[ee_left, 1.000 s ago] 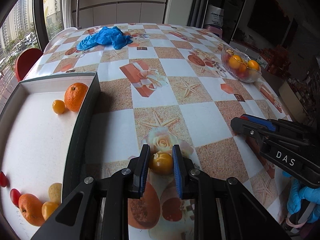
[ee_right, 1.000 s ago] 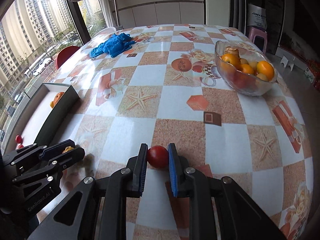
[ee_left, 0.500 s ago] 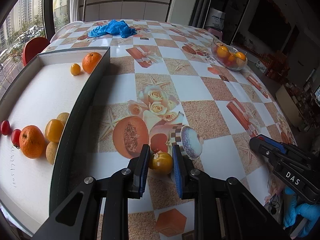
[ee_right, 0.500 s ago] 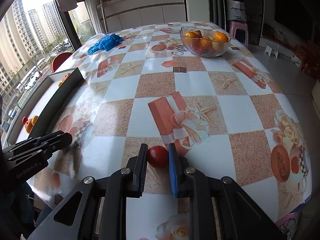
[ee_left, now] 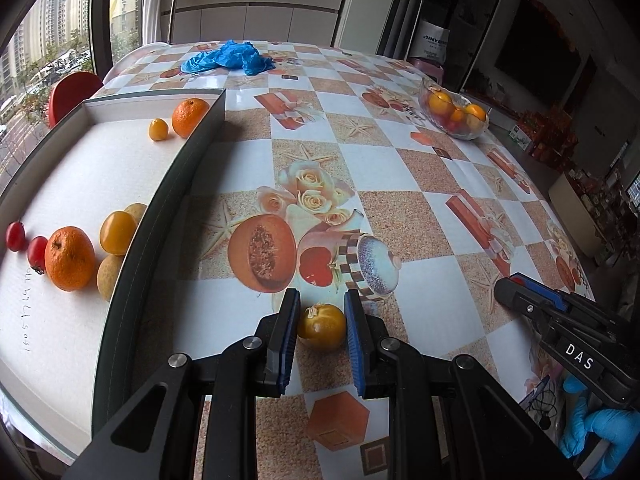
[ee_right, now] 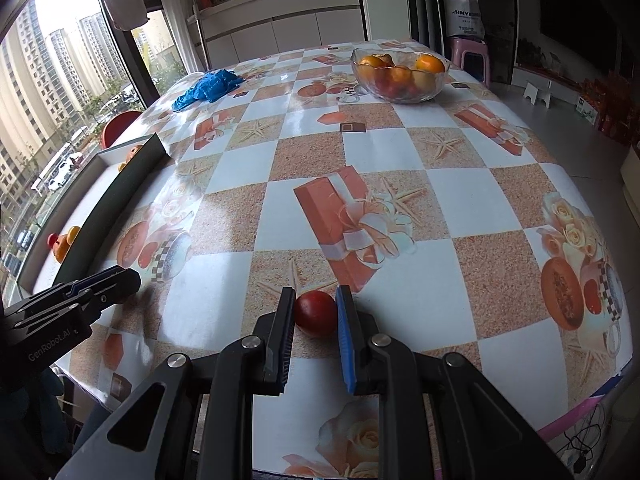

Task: Organize fruits
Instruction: 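Carry the yellow fruit in left tool while right tool carries tomato over tray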

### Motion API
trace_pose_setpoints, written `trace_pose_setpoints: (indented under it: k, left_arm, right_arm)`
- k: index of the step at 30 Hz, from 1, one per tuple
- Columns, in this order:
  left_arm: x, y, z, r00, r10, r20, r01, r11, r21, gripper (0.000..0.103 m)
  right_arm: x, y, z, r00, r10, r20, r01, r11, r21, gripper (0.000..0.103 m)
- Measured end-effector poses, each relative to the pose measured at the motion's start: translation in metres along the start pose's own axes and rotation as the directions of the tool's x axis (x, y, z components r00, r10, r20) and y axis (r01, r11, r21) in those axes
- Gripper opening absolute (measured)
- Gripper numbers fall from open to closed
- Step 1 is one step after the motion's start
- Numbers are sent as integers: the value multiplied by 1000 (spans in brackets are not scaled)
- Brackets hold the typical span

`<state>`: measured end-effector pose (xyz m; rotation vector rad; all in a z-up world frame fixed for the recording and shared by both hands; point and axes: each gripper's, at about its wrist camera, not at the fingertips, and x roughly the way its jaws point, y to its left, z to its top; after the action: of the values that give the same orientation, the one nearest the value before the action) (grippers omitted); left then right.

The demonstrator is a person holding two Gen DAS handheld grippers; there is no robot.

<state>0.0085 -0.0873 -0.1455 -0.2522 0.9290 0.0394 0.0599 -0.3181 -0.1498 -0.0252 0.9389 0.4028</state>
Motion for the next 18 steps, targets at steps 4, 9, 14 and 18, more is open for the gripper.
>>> trace_pose_setpoints:
  k: [4,9,14,18]
  left_arm:
    - [0,0,0,1000,1,-1,-1,1000,1,24]
    - [0,0,0,1000,1,0,-1,1000,-1,24]
    - [0,0,0,1000,0,0,0,1000,-2,24]
    - [0,0,0,1000,1,0,-1,1000,0,24]
  right_arm:
    - [1,0,1,1000,0,-2,0,1000,1,22]
    - [1,0,1,1000,-2,-5,2,1000,-2,22]
    - [2,1,1,1000,-4,-7,4,1000,-5,22]
    - [2,1,0,1000,-7,-9,7,1000,-8,22]
